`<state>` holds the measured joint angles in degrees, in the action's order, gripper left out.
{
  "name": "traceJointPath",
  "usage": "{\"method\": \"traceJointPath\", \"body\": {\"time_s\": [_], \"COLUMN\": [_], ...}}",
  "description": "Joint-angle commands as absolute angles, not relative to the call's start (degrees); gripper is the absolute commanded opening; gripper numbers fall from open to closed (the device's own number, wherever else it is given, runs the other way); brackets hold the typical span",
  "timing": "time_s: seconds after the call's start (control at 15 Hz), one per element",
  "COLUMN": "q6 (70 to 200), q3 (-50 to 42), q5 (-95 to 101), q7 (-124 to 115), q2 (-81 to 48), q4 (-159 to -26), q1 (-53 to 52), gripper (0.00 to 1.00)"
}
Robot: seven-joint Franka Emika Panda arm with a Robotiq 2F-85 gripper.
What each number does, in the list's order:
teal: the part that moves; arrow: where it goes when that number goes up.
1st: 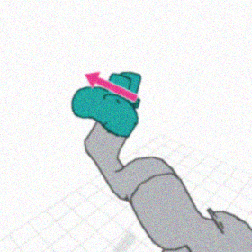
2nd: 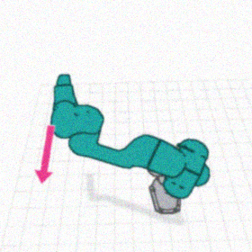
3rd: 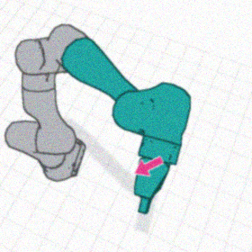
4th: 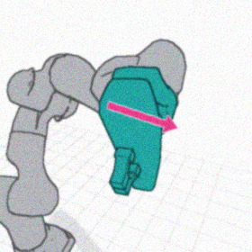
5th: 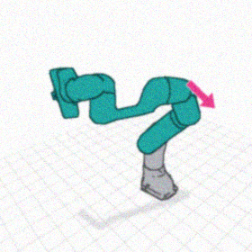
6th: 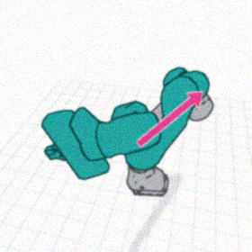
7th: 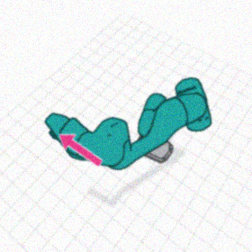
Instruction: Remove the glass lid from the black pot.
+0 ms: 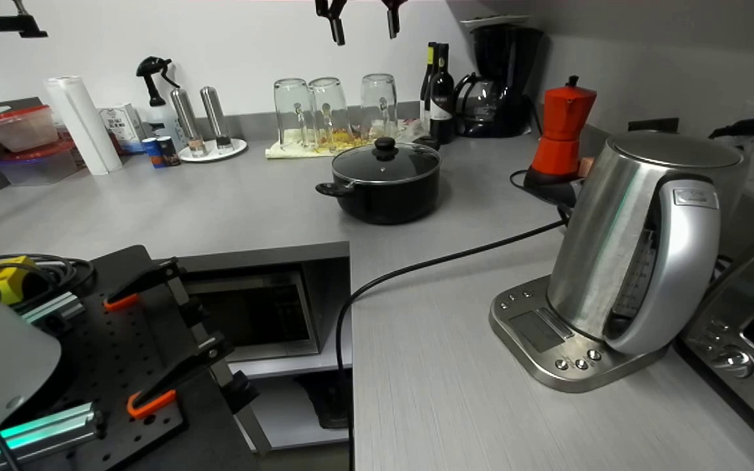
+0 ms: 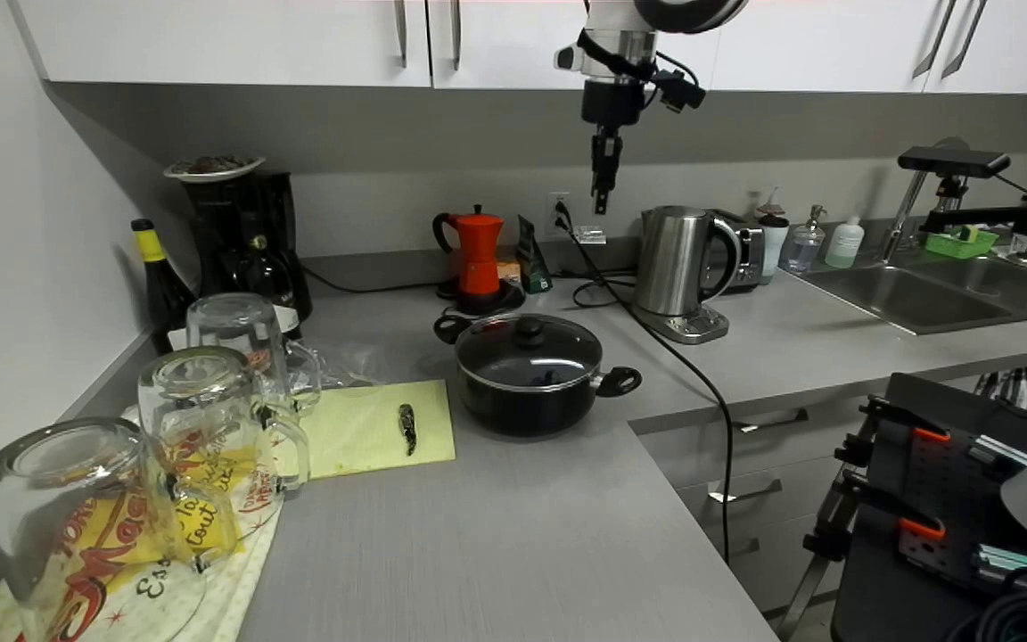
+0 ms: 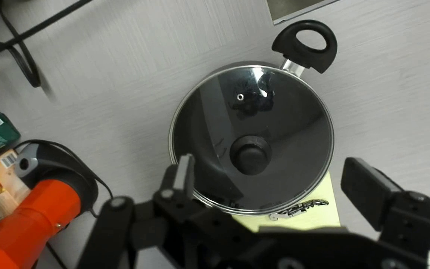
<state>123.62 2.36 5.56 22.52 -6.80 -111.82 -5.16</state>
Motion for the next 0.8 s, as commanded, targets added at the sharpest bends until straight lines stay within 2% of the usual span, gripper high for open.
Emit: {"method": "traceJointPath", "body": {"time_s": [0.0,0.73], "q6": [123.9,125.4], "q3": [3.8,5.6], "q5": [5.2,10.8], "q7": [23.8,24.4], "q2": [-14.8,-30.6], "q4": [-105.0,-94.5], "q1": [-4.4,-5.0], "gripper": [1.0,1.0]}}
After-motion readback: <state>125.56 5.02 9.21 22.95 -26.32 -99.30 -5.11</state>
